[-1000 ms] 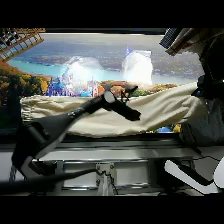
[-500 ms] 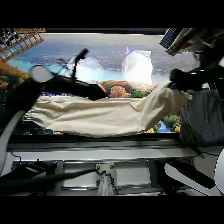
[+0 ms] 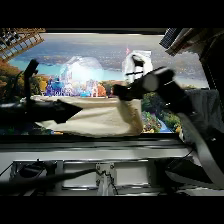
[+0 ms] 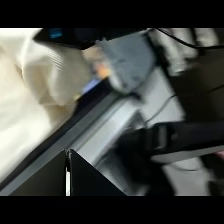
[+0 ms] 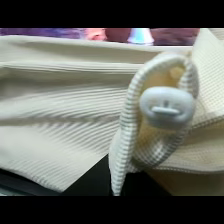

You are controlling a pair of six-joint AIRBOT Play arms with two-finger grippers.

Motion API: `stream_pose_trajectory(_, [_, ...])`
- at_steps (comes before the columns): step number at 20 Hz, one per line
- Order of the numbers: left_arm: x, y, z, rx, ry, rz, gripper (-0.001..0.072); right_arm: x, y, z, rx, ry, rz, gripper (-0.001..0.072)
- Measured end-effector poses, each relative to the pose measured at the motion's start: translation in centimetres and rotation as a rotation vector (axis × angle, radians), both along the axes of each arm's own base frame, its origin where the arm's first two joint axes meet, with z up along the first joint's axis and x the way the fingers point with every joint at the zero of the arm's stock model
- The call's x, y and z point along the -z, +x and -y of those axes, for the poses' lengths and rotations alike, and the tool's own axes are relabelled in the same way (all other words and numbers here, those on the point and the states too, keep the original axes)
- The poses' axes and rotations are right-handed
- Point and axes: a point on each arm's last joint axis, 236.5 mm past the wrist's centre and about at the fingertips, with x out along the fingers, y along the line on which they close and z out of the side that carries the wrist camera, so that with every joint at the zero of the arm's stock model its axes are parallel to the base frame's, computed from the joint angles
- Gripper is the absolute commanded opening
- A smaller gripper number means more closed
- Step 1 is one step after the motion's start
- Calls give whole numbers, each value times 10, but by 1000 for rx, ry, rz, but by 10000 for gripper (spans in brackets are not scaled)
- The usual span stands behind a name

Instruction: Fold the clothes and pants, and hang the long-sleeved shirts on hangers.

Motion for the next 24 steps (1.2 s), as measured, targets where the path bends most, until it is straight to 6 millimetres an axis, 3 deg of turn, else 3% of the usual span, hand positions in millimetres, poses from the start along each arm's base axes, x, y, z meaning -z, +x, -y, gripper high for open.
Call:
stream_pose_trajectory(3, [10, -12, -28, -79, 116, 24, 24, 28, -11, -60, -44, 58, -10, 30])
stream_pose_trajectory(6, [15, -17, -56, -163, 215, 56, 24, 54, -21, -104, -76, 108, -24, 32])
stream_pose_trajectory(7, [17, -17, -65, -190, 244, 64, 24, 61, -23, -116, -85, 124, -20, 77])
stream_pose_trajectory(8, [20, -17, -72, -211, 270, 69, 24, 65, -24, -126, -90, 142, -15, 227])
stream_pose_trajectory(11, [35, -16, -85, -246, 324, 51, 24, 70, -30, -149, -107, 196, -14, 474])
stream_pose_trajectory(13, [50, -13, -90, -262, 345, 28, 24, 68, -38, -155, -139, 208, -31, 492])
stream_pose_trajectory(14, [57, -9, -91, -274, 349, 19, 24, 67, -42, -152, -162, 193, -35, 450])
stream_pose_trajectory(16, [71, 1, -93, -298, 354, 10, 24, 63, -43, -134, -206, 126, -21, 422])
stream_pose_trajectory(18, [82, 14, -94, -321, 353, 3, 24, 62, -33, -93, -239, -9, 9, 419])
stream_pose_trajectory(22, [108, 45, -94, -359, 361, -35, 25, 62, -2, 39, -165, -309, 29, 405])
stream_pose_trajectory(24, [124, 57, -94, -367, 372, -70, 25, 69, 1, 100, -72, -361, -5, 407])
